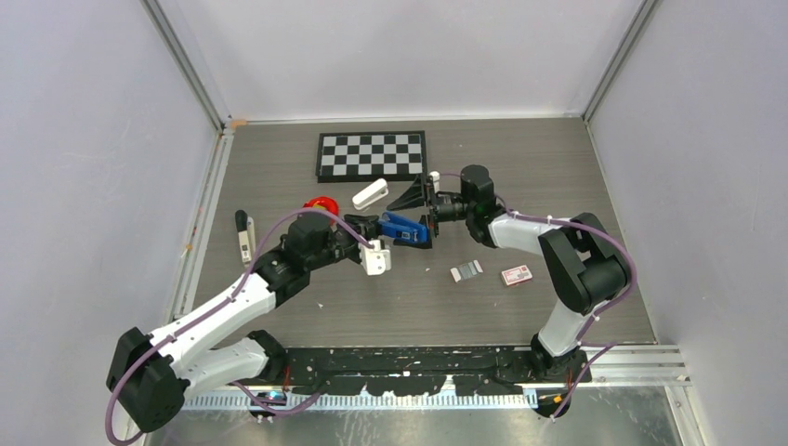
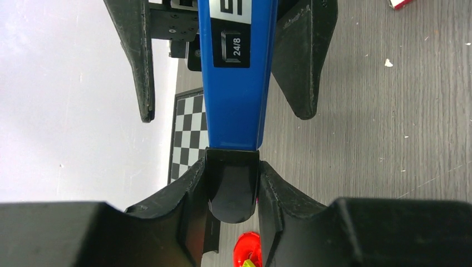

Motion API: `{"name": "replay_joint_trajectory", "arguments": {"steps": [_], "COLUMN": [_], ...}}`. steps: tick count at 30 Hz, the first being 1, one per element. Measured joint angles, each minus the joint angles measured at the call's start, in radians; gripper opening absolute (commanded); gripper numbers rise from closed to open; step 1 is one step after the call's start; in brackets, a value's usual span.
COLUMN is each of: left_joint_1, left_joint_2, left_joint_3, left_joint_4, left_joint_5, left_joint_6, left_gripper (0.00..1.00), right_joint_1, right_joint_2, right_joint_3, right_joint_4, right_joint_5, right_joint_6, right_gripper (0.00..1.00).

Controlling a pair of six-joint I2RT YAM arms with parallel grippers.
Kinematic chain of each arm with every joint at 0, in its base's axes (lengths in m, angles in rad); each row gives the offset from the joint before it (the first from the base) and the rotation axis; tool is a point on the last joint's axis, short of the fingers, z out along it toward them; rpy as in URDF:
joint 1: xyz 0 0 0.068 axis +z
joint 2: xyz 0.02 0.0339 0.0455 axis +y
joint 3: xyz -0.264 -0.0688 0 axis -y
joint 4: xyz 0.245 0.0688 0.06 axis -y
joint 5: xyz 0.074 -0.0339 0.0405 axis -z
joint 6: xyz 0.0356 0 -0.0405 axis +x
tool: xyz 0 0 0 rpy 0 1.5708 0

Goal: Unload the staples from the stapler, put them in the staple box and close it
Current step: Unload the staple at the center of the board.

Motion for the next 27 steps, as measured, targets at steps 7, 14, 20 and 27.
{"name": "replay_joint_trajectory", "arguments": {"steps": [7,14,20,27], "left_joint_1": [0.0,0.0,0.0,0.0], "left_joint_2": [-0.01,-0.068,-0.106,-0.124], "left_joint_3": [0.0,0.0,-0.002,-0.023], "left_joint_4": [-0.019,-0.047,-0.046,-0.008], "left_joint_5": [0.0,0.007,0.019,0.023], "left_joint_6": [-0.087,-0.215,-0.361,-0.571], "left_gripper": [0.0,0.0,0.0,0.0], "right_joint_1": [-0.055,-0.206,-0.353,-0.37], "right_joint_2": [0.0,0.023,0.026,-0.29], "right_joint_3": [0.0,0.0,0.013,0.117], "right_joint_4": [0.009,0.147,0.02,-0.757], "right_joint_5": [-0.01,-0.028,0.0,0.206], "right_joint_6": [-0.017,-0.041,-0.284,-1.521], "right_gripper": [1.0,0.99,1.0,1.0]}}
